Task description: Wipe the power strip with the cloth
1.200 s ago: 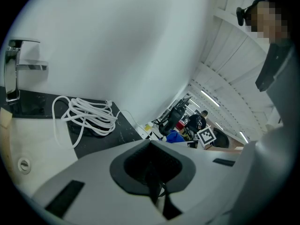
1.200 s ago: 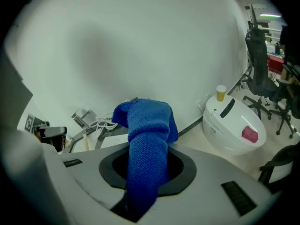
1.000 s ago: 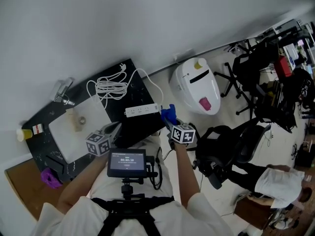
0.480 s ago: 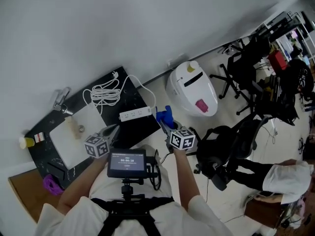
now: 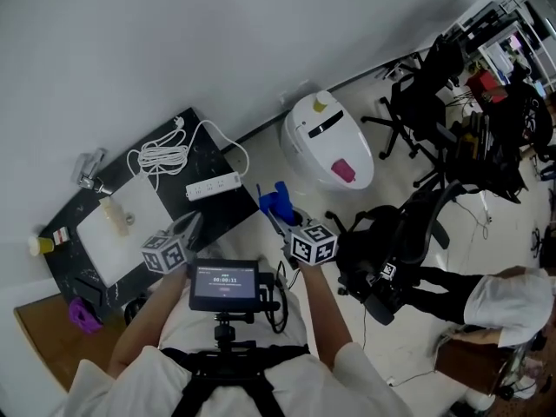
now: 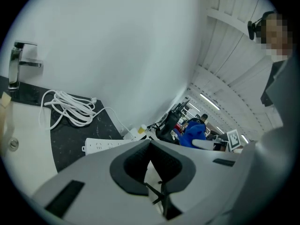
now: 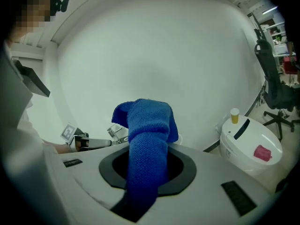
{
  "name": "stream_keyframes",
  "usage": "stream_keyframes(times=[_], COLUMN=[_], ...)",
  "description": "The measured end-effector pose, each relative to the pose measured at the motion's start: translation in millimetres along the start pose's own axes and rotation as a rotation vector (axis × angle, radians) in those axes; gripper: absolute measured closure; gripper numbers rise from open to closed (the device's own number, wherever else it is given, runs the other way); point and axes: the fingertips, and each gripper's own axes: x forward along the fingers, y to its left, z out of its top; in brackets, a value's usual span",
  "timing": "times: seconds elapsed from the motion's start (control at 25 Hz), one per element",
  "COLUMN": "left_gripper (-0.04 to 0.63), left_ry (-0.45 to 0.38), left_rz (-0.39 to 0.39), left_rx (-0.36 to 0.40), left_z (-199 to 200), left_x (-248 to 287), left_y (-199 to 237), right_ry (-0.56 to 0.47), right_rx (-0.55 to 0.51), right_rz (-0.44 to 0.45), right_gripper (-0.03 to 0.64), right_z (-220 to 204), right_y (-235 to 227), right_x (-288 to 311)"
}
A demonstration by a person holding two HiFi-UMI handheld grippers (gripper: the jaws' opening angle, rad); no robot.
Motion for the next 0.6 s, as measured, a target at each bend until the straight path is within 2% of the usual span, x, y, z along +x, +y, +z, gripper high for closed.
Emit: stream_keyframes(times=[0.32, 0.6], left_gripper=[0.589, 0.589], left_ry=[-0.040, -0.105], left_rz=[0.047, 0.089], left_rx=[-0.005, -0.011], left_z=[-39, -67], left_x=[-11, -30], left_y=[-69, -112], right_ry=[-0.006, 0.001], right_rx=[-0.007, -0.030], right_rz=[0.068, 0.134], right_gripper=[0.523, 0.523], right_z=[-15, -32], right_y=[3, 16], right_x=[-91, -141])
